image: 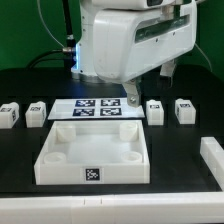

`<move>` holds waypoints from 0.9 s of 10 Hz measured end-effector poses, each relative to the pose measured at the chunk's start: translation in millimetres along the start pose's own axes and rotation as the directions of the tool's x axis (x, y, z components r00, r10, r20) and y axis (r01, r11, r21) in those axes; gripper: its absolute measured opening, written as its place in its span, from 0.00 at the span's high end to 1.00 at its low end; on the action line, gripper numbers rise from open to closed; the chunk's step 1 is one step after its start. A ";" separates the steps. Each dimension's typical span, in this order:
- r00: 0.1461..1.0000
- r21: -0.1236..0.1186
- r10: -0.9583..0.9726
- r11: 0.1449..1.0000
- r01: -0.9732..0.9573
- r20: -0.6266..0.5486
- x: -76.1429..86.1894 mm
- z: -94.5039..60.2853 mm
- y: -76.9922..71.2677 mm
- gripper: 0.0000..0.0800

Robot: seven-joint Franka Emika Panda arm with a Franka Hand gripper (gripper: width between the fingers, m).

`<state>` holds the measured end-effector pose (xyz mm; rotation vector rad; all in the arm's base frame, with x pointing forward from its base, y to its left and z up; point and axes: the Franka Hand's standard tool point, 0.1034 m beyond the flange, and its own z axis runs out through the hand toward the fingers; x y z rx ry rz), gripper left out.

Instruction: Assemble one leg

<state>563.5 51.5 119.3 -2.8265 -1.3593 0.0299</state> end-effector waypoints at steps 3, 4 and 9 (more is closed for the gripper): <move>1.000 0.000 0.001 1.000 -0.001 0.000 -0.1 0.1 0.0 0.19; 1.000 0.000 0.001 1.000 -0.001 0.000 -0.1 0.1 0.0 0.19; 1.000 0.000 0.001 1.000 -0.001 0.000 -0.1 0.1 0.0 0.19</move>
Offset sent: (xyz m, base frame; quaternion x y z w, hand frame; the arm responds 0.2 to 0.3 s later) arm 0.0000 0.0000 0.0000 0.0000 0.0000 0.0000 1.0000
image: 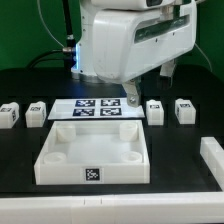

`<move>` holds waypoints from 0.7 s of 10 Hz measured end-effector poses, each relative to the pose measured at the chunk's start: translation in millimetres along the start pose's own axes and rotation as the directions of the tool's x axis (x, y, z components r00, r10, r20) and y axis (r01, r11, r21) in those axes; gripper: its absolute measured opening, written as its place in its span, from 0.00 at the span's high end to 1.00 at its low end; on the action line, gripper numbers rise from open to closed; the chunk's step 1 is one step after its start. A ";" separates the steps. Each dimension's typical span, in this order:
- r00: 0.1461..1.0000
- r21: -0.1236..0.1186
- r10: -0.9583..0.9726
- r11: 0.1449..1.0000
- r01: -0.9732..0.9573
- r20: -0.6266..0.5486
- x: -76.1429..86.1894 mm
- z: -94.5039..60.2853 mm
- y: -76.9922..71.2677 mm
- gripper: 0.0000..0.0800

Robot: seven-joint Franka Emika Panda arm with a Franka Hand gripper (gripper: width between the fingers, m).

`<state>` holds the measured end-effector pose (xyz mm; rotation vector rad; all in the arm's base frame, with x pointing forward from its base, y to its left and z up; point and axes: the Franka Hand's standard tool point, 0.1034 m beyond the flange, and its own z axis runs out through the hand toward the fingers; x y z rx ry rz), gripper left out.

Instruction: Assemble one leg

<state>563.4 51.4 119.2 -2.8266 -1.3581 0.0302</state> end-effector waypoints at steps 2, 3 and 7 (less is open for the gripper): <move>0.999 0.001 -0.045 0.999 0.045 0.001 -1.7 0.6 0.4 0.19; 0.998 0.004 -0.068 0.998 0.068 0.005 -15.5 2.3 -0.6 0.19; 0.882 0.078 -0.471 0.880 0.468 0.016 -81.8 25.7 -5.0 0.19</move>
Offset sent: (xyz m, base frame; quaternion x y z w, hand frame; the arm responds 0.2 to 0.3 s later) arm -0.0562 -0.0502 -0.0065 0.0525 0.0069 -0.1492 0.9874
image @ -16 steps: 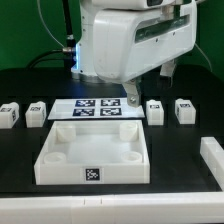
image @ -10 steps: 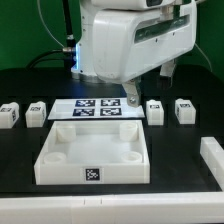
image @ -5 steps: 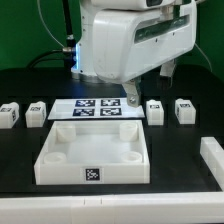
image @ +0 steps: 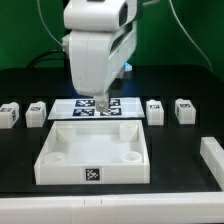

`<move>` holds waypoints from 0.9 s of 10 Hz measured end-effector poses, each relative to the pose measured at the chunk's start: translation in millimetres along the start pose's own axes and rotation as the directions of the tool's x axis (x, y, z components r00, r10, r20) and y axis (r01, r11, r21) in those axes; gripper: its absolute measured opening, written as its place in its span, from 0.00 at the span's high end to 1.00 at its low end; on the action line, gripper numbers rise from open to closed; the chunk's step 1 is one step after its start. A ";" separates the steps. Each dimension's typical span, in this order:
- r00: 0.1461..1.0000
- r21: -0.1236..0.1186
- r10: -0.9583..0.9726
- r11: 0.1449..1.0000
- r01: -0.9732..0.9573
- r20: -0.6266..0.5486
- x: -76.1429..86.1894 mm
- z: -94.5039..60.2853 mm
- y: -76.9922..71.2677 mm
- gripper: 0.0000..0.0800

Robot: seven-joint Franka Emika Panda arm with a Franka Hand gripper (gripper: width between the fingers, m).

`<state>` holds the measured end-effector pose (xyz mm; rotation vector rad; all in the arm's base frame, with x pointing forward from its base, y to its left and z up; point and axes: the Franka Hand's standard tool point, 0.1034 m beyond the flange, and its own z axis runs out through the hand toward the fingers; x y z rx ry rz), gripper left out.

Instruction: Assemble one leg

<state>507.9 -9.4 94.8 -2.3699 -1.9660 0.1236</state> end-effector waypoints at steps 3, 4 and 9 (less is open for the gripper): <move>0.998 0.001 -0.066 0.998 0.066 0.002 -1.0 1.1 0.0 0.19; 0.998 0.007 -0.064 0.998 0.064 0.003 -3.8 4.2 -3.8 0.19; 0.998 0.030 -0.025 0.999 0.027 -0.060 -42.2 49.3 -50.7 0.19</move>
Offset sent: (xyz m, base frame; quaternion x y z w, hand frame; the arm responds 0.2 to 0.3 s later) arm 0.0000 0.0000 0.0000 0.0000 0.0000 0.0000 1.0000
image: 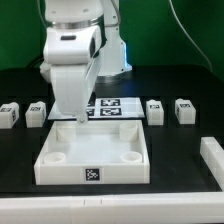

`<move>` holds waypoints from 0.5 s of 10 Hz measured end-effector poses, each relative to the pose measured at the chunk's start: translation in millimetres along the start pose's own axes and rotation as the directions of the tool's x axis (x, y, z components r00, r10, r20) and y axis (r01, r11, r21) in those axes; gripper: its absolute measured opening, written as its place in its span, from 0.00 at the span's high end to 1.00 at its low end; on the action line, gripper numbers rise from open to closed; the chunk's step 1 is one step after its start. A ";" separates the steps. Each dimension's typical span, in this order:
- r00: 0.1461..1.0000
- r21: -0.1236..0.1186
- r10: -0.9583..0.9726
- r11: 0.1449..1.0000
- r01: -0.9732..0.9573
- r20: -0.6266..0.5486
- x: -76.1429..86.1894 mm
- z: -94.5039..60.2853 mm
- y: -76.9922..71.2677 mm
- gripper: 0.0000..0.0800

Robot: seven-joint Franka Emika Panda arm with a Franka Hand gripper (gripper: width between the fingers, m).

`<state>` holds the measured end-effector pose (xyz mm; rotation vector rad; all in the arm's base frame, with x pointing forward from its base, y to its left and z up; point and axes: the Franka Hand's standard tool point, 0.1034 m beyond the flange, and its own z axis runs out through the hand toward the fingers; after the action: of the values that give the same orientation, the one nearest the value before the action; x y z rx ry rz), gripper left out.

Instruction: Assemble one leg

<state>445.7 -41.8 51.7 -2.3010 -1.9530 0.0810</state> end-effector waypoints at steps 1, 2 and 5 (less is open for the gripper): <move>1.000 0.000 0.000 1.000 0.000 0.000 -0.1 0.0 -0.6 0.19; 1.000 0.002 0.001 1.000 -0.001 0.000 -0.4 1.0 -1.0 0.19; 1.000 -0.024 0.009 1.000 -0.009 -0.009 2.1 15.0 -8.6 0.19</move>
Offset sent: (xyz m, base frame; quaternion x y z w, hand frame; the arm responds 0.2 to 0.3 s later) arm -0.0225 0.0283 -0.0265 -0.0405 0.0801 0.0331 0.9954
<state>435.8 -37.5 38.0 -2.3207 -1.9498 0.0484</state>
